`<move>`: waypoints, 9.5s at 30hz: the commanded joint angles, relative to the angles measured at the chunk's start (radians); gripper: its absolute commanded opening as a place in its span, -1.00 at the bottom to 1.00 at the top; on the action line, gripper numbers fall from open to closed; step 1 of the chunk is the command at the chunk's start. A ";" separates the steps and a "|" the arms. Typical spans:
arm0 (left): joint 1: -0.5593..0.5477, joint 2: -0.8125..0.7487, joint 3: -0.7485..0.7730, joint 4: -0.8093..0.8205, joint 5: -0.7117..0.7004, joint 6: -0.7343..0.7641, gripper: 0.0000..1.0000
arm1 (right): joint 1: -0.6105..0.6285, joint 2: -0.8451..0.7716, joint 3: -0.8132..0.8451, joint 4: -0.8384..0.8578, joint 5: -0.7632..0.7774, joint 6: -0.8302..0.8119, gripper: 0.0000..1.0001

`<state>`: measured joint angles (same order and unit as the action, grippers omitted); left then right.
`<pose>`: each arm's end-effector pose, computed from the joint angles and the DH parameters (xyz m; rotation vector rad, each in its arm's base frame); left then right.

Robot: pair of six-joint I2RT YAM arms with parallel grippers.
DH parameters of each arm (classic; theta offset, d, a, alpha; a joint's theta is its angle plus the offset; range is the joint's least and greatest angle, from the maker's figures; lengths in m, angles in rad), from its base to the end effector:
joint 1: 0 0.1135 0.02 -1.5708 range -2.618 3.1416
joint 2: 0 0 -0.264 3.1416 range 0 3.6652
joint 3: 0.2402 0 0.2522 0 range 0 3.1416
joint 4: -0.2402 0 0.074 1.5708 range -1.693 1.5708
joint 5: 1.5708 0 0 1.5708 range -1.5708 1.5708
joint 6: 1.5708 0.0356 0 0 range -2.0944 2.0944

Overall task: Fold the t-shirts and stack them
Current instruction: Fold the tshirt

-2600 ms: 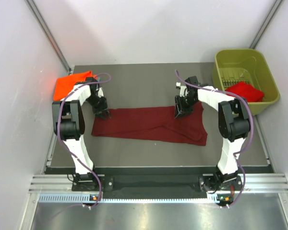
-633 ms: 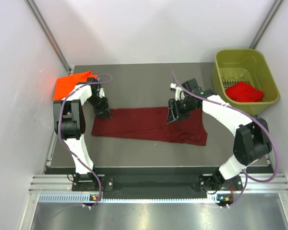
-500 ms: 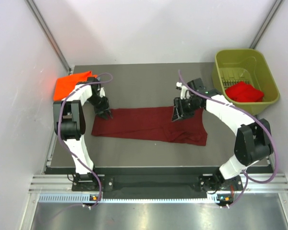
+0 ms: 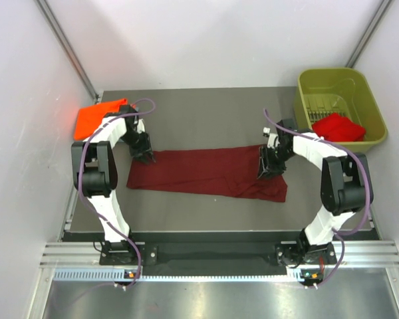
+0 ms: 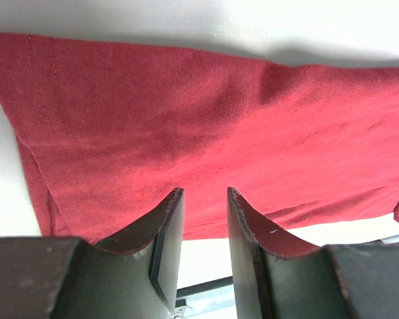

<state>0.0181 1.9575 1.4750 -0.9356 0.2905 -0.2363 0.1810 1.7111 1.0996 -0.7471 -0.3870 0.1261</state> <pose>0.3810 -0.0033 0.1906 -0.3458 2.9677 -0.4593 0.3069 0.0698 0.1788 -0.1415 2.9273 0.6151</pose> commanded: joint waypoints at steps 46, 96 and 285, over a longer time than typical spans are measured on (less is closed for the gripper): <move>0.002 0.115 0.062 0.003 -0.261 0.054 -0.22 | -0.075 0.359 0.386 0.074 0.056 0.075 -0.17; -0.026 0.224 0.288 -0.012 -0.462 0.279 -0.10 | -0.133 0.260 0.531 0.123 -0.060 0.273 0.05; -0.167 -0.307 -0.222 -0.083 0.101 0.075 -1.00 | 0.640 0.241 0.091 0.279 0.002 0.687 -1.00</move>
<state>-0.1509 1.6707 1.2522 -1.0290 0.3508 -0.1432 0.8196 2.0476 1.2816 -0.3740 -0.5034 0.8562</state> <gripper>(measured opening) 0.011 0.011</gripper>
